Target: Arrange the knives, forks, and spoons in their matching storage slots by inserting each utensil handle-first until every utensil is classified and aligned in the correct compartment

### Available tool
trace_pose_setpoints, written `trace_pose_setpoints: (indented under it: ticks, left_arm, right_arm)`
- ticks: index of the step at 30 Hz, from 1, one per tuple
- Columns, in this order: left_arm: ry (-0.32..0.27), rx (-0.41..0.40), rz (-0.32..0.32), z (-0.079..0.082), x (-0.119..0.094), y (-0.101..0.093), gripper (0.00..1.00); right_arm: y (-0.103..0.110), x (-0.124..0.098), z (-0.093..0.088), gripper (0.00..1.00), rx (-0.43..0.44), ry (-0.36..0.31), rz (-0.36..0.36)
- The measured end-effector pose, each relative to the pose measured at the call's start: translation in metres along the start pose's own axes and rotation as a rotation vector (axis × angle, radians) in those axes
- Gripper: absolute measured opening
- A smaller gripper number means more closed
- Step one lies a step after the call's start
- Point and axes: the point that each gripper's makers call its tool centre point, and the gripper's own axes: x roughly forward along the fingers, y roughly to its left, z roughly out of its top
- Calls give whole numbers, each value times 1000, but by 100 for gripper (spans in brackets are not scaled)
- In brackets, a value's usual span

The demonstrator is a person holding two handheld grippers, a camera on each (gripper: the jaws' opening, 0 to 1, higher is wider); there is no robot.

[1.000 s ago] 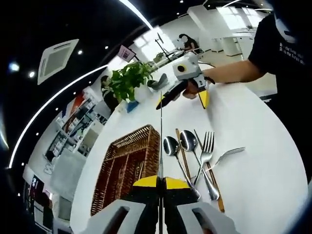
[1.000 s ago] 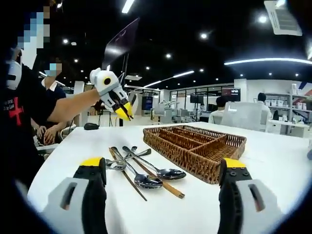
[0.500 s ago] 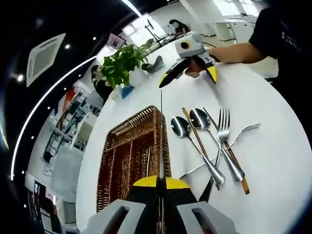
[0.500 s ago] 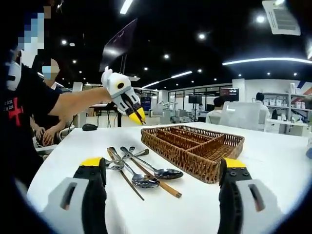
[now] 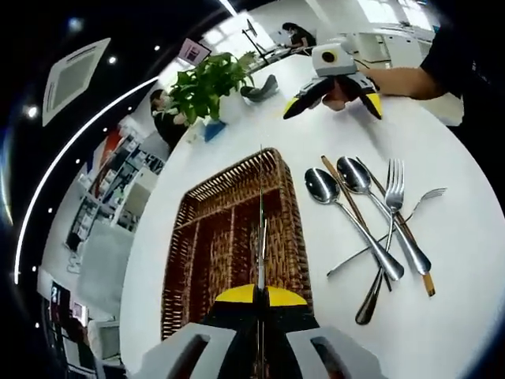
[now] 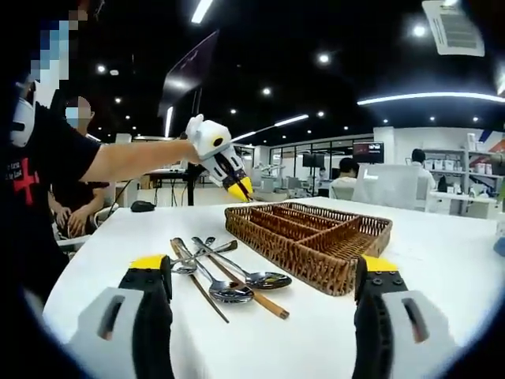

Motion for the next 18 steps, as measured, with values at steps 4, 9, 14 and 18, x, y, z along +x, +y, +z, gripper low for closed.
trace_pose_setpoints:
  ticks: [4,9,14,18]
  left_arm:
    - [33,-47,-12,-21,14,29,0]
    - [39,-60,-15,-28,15,30,0]
    - [50,-65,-16,-37,19,30,0]
    - [67,-37,4,-41,24,34,0]
  right_arm:
    - [-3,0,-4,99,7,3,-10]
    - [-1,1,-5,99,6,6,-6]
    - [0,1,-6,99,7,8,-9]
    - [0,2,-7,99,10,9,-6]
